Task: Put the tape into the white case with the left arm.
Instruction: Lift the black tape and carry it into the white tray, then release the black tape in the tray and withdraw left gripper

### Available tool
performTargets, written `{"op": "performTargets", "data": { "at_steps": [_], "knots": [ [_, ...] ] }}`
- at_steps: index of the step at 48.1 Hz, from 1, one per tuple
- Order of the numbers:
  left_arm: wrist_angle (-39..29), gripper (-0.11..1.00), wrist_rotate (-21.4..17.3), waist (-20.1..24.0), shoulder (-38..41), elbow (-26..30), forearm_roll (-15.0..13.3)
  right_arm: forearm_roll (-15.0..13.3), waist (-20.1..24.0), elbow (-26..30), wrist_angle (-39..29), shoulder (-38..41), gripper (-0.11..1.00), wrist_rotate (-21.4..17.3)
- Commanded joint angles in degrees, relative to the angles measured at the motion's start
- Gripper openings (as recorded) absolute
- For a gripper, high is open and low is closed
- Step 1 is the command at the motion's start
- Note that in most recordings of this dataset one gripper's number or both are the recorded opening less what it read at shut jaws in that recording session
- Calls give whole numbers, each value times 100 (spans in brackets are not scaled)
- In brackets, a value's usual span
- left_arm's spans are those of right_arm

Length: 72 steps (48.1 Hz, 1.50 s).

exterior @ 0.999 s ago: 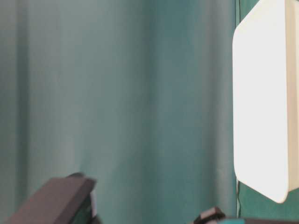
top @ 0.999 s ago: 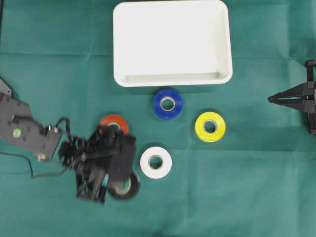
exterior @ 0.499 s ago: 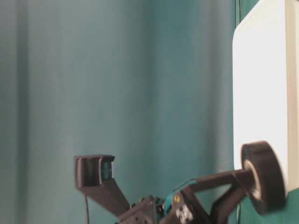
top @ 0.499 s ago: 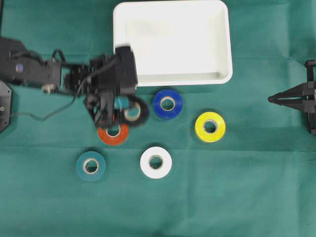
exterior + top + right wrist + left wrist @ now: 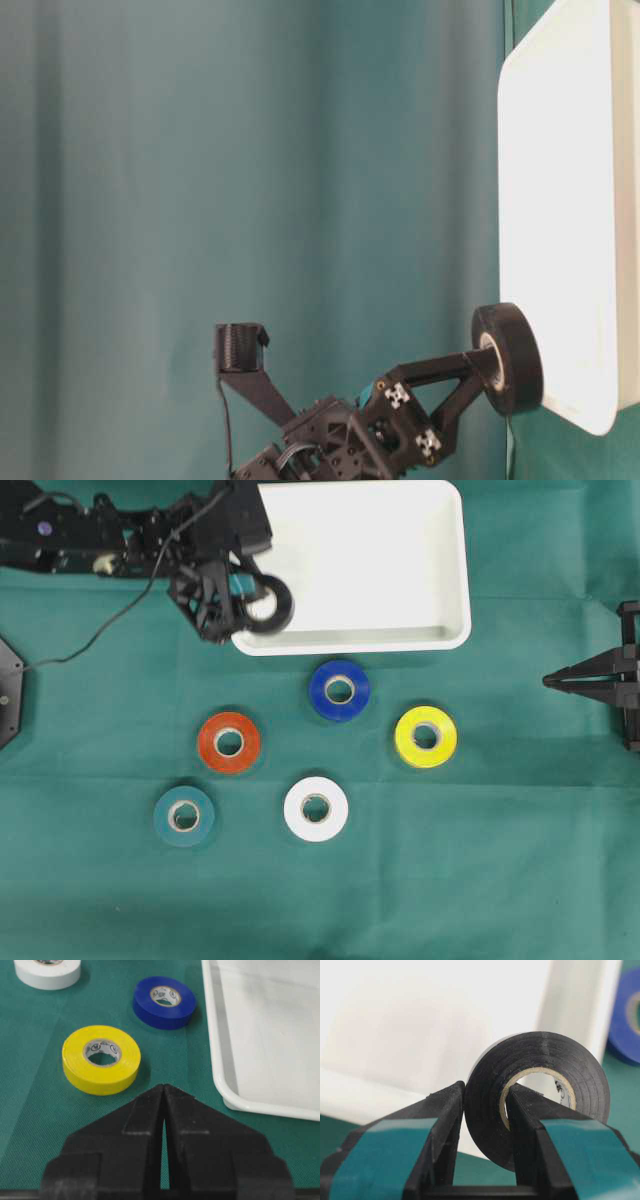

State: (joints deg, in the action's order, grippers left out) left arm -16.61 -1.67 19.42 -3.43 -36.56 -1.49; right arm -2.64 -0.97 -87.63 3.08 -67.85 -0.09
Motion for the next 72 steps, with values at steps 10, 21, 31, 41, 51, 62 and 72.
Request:
{"op": "performTargets", "data": {
  "at_steps": [10, 21, 31, 41, 51, 62, 72],
  "knots": [
    [220, 24, -18, 501, 229, 264, 18, -18, -9, 53, 53, 44, -9, -9],
    [369, 24, -18, 729, 387, 387, 18, -18, 0, 53, 53, 44, -9, -9],
    [439, 24, -18, 844, 571, 492, 18, -18, -9, 53, 53, 44, -9, -9],
    [448, 24, -9, 984, 668, 536, 18, -18, -9, 53, 53, 44, -9, -9],
    [483, 53, -18, 976, 659, 519, 18, -18, -9, 44, 53, 44, -9, -9],
    [483, 95, -18, 861, 501, 457, 18, -18, -9, 53, 53, 44, -9, -9],
    [457, 95, 9, 580, -26, 123, 18, -18, 0, 53, 53, 44, -9, -9]
  ]
}}
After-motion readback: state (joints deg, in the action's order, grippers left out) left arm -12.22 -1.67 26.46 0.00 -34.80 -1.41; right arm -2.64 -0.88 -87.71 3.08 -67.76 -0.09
